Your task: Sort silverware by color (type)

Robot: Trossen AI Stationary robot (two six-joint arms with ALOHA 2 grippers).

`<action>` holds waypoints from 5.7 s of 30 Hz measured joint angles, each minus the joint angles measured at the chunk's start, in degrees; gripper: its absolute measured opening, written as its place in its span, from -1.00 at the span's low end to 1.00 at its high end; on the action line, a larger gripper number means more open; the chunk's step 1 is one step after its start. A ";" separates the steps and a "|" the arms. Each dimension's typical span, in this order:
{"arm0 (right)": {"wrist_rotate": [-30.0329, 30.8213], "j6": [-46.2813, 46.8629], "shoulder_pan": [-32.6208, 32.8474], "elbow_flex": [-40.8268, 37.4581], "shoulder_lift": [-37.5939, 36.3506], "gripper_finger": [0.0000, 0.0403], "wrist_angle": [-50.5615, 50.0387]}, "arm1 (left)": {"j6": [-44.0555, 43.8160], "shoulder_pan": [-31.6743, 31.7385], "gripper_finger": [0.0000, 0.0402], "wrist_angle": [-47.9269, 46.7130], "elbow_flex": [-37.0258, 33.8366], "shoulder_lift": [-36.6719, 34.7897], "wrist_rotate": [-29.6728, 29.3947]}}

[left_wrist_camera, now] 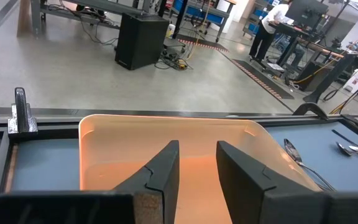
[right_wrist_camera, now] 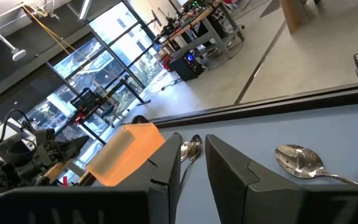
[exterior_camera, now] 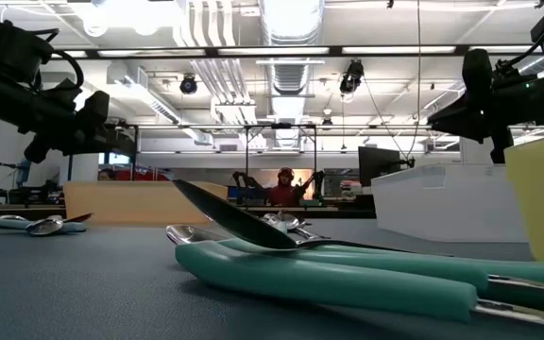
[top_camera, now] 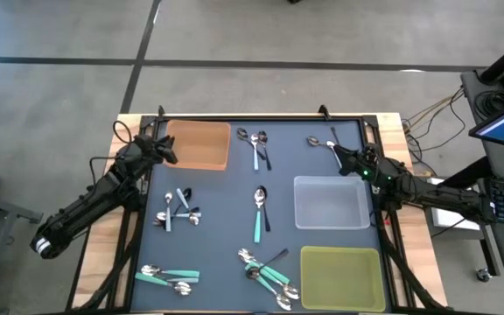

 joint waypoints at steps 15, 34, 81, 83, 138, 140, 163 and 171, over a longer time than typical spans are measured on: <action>-9.48 -2.73 -0.13 3.49 0.45 -0.67 -4.81 | 0.00 0.00 -0.56 0.01 0.00 0.00 0.01; -1.40 12.99 -0.46 32.98 35.72 -0.67 -51.69 | 0.00 0.00 -0.56 0.01 0.00 0.00 0.01; -14.35 7.67 -16.75 40.40 71.27 -0.80 -51.47 | 0.00 0.00 -0.56 0.03 0.00 0.00 -0.01; -15.27 7.48 -16.77 40.14 69.40 -0.82 -51.71 | 0.00 0.00 -0.56 0.03 0.00 0.00 -0.01; -16.49 -12.26 -9.57 47.41 54.63 -0.31 -61.47 | 0.00 0.00 -0.56 0.03 0.00 0.00 0.01; -16.43 -14.48 -13.89 47.40 58.40 -0.31 -60.89 | 0.00 0.00 -0.56 0.01 0.00 0.00 -0.01; -16.61 -36.25 -27.48 65.79 91.23 -0.42 -56.38 | 0.00 0.00 -0.56 0.01 0.00 0.00 -0.01; -17.42 -39.42 -27.66 69.25 95.12 -0.63 -60.23 | 0.00 -0.02 -0.56 0.01 0.00 0.00 -0.01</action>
